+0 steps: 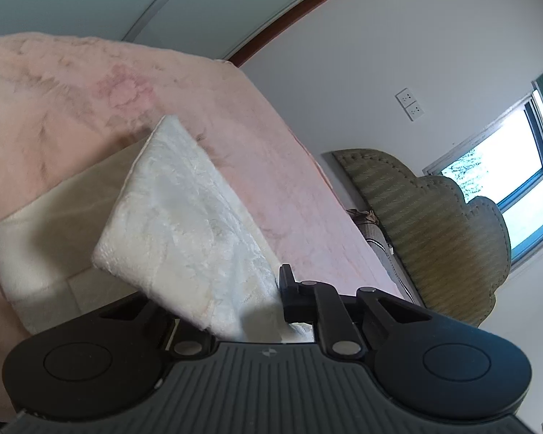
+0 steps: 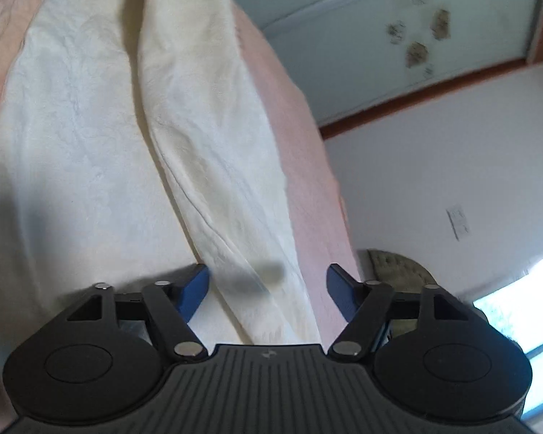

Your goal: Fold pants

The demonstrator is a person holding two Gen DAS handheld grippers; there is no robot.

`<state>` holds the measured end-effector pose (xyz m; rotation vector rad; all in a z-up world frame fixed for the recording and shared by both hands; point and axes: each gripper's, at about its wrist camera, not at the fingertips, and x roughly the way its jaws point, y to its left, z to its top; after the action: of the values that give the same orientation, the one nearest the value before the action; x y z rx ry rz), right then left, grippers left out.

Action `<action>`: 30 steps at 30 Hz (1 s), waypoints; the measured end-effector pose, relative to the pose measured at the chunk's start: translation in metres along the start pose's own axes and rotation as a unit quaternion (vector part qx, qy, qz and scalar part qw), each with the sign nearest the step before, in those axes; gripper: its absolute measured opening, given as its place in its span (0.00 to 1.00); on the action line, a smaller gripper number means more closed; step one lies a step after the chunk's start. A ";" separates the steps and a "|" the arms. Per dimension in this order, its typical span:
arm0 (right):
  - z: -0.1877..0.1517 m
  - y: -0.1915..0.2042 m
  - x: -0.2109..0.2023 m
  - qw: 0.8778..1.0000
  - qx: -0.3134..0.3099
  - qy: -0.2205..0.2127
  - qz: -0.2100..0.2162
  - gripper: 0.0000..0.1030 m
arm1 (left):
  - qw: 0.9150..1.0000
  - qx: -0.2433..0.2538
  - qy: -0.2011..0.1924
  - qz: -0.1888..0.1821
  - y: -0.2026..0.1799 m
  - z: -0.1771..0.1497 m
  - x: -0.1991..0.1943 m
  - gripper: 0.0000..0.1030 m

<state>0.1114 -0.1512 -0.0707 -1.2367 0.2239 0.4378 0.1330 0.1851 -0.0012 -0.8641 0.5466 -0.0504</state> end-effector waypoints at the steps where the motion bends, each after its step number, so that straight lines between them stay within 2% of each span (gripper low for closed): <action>1: 0.003 -0.002 0.006 1.000 -0.005 0.003 0.024 0.46 | 1.000 -0.002 0.001 0.000 0.000 0.001 0.000 0.15; 2: 0.006 -0.004 0.013 0.999 -0.007 0.007 0.041 0.27 | 1.000 -0.005 0.002 -0.001 0.001 0.001 -0.001 0.15; 3: 0.009 -0.004 0.019 0.998 -0.013 0.014 0.053 0.16 | 1.000 -0.005 0.002 -0.002 0.002 0.001 -0.002 0.15; 5: 0.010 0.002 0.019 0.998 -0.043 0.020 0.051 0.09 | 1.000 0.004 -0.002 -0.001 0.002 0.001 -0.005 0.12; 7: 0.011 0.004 0.006 0.998 -0.040 0.021 0.039 0.09 | 1.000 0.015 -0.007 -0.002 0.003 0.004 -0.009 0.10; 9: 0.012 -0.001 -0.010 0.999 -0.003 0.016 0.037 0.08 | 1.000 0.028 -0.004 -0.007 0.003 0.007 -0.012 0.09; 13: 0.012 0.003 -0.050 0.998 0.038 0.007 0.057 0.08 | 0.997 0.073 0.011 0.008 0.007 0.008 -0.018 0.08; 16: 0.013 0.021 -0.074 0.996 0.046 0.001 0.083 0.07 | 0.994 0.094 0.029 0.036 0.017 0.001 -0.020 0.08; 19: 0.013 0.037 -0.077 0.994 0.051 0.005 0.099 0.07 | 0.991 0.104 0.055 0.070 0.028 -0.007 -0.016 0.09; 24: 0.013 0.042 -0.086 0.993 0.069 0.002 0.099 0.08 | 0.988 0.137 0.025 0.071 0.024 -0.008 -0.024 0.10; 26: 0.014 0.042 -0.090 0.991 0.082 -0.002 0.102 0.08 | 0.983 0.162 0.008 0.086 0.023 -0.011 -0.020 0.11; 28: 0.015 0.046 -0.094 0.990 0.091 -0.010 0.107 0.08 | 0.977 0.179 0.012 0.113 0.022 -0.014 -0.011 0.12; 30: 0.016 0.053 -0.091 0.988 0.100 0.002 0.120 0.08 | 0.975 0.185 0.007 0.125 0.019 -0.016 -0.010 0.23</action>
<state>0.0053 -0.1407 -0.0753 -1.0178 0.4137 0.6061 0.1135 0.1885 -0.0191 -0.4284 0.6323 0.0691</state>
